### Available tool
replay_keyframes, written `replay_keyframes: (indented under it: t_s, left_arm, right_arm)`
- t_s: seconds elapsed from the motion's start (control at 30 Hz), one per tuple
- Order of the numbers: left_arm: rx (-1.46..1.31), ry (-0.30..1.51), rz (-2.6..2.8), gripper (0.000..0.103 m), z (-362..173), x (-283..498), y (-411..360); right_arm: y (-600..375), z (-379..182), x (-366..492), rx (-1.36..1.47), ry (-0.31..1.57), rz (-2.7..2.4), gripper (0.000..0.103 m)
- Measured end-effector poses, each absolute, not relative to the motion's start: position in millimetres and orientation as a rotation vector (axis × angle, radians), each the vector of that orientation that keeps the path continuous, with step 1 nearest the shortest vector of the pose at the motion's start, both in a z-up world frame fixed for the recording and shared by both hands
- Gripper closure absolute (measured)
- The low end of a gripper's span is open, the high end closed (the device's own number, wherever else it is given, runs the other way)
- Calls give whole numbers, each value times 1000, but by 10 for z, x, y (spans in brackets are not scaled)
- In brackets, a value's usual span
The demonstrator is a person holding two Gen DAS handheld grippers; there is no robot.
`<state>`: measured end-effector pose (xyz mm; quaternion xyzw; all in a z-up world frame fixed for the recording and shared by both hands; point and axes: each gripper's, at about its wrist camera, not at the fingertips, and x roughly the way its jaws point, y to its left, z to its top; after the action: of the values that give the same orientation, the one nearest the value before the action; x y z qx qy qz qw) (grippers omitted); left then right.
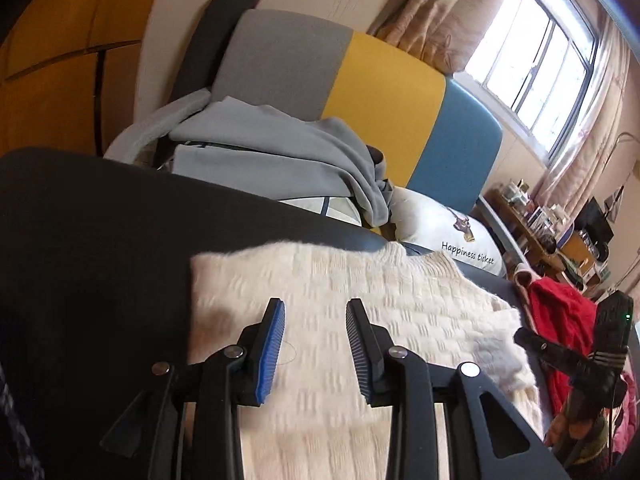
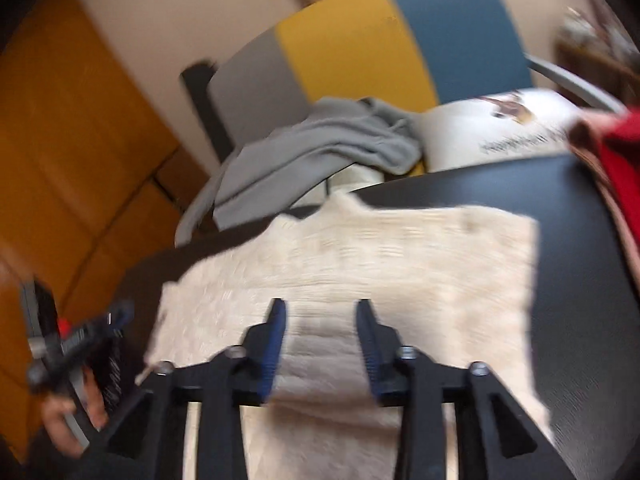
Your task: Fold clothes
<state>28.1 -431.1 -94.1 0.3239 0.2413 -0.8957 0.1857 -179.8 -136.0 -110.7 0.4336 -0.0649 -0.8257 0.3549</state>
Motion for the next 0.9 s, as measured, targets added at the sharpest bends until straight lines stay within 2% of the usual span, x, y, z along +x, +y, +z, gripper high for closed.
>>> replay_keyframes:
  t_s: [0.13,0.27,0.47,0.67,0.73,0.9]
  left_arm:
    - [1080,628,-2424,71,-1300,28,-4433]
    - [1071,507,-2463,71,-1497,201,-4278]
    - [1029,594,-2449,70,-1520,427,-4277]
    - [976,488,-2449,72,-1213,312,-4160]
    - [938,504,-2506,72,-1081,143,-4140]
    - [1125,552,-2592,71,-1196,-608,-4114]
  right_arm:
    - [-1724,-1244,-1839,1161,-18,-2149,65]
    - [-1683,-1380,-1800,1110,-38,-2126,64]
    - [-1657,-1460,-1813,1086,-72,-2071,64]
    - [-1651,-1323,-1936,1112,-133,-2018,64]
    - [-1738,-1144,-2001,1054,-128,-2034,54]
    - [-2265,-1126,-2287,1086,-49,-1965,53]
